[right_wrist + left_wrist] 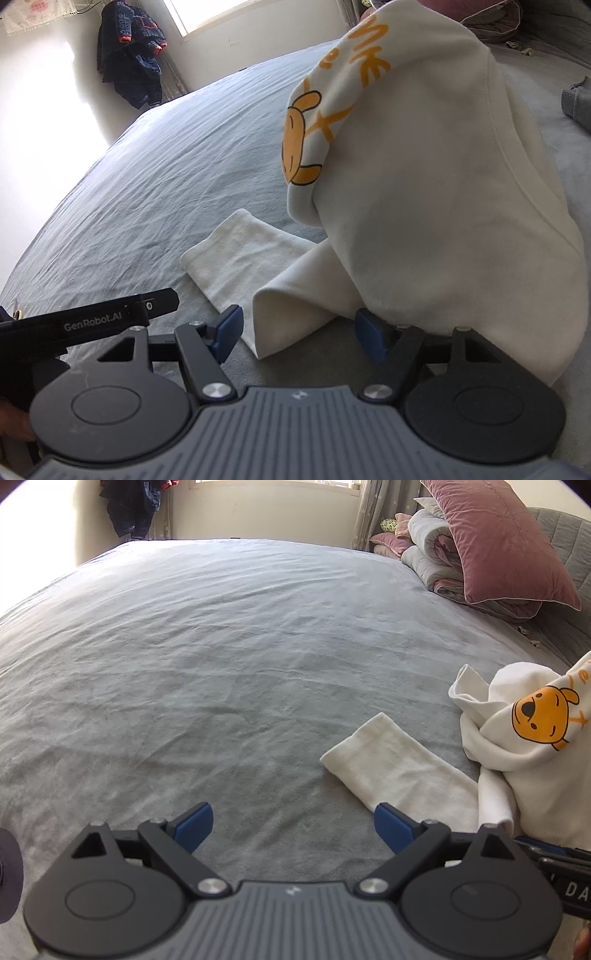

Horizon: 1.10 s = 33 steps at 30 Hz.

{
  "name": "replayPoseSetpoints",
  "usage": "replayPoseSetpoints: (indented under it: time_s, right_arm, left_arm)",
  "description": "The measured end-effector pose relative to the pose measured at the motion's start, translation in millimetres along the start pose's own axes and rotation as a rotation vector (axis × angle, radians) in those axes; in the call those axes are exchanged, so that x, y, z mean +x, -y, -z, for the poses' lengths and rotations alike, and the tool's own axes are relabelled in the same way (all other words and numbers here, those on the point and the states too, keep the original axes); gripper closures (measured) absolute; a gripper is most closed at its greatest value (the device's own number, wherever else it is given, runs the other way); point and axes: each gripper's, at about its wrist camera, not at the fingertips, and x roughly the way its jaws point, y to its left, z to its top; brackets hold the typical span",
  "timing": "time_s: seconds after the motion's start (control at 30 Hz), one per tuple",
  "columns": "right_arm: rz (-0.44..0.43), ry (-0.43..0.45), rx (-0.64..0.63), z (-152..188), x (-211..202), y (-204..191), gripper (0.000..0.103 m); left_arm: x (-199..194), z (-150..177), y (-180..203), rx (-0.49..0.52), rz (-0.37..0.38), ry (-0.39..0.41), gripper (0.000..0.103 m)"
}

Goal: Fold clothes

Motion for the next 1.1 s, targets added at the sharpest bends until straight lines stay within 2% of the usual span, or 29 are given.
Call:
replayPoseSetpoints:
  time_s: [0.2,0.3,0.37,0.47,0.67,0.87,1.1]
  right_arm:
    - [0.053,0.033,-0.075,7.8,12.1,-12.1,0.033]
    - [0.081,0.053,-0.134,10.7,12.3,-12.7,0.055]
    - [0.1,0.066,-0.172,11.8,11.5,-11.3,0.076]
    - [0.087,0.066,-0.188,9.1,5.9,-6.3,0.09]
    - [0.047,0.07,-0.166,9.0,-28.2,2.3,0.092]
    - [-0.034,0.034,-0.126,18.9,-77.8,19.7,0.092]
    - [-0.086,-0.005,-0.141,41.3,-119.9,36.3,0.093]
  left_arm:
    - [0.2,-2.8,-2.2,-0.025,0.002,-0.001,0.009]
    - [-0.5,-4.6,-4.8,-0.037,0.002,-0.004,0.01]
    - [-1.9,-6.3,-7.1,-0.047,0.002,-0.003,0.01]
    - [-5.5,-9.0,-10.5,-0.072,0.009,-0.001,0.01]
    - [-15.9,-11.8,-4.9,-0.098,0.06,-0.002,0.011]
    - [-28.5,-8.5,20.5,-0.03,0.091,0.018,0.011]
    - [-32.9,-2.6,53.9,0.049,0.133,0.022,0.011]
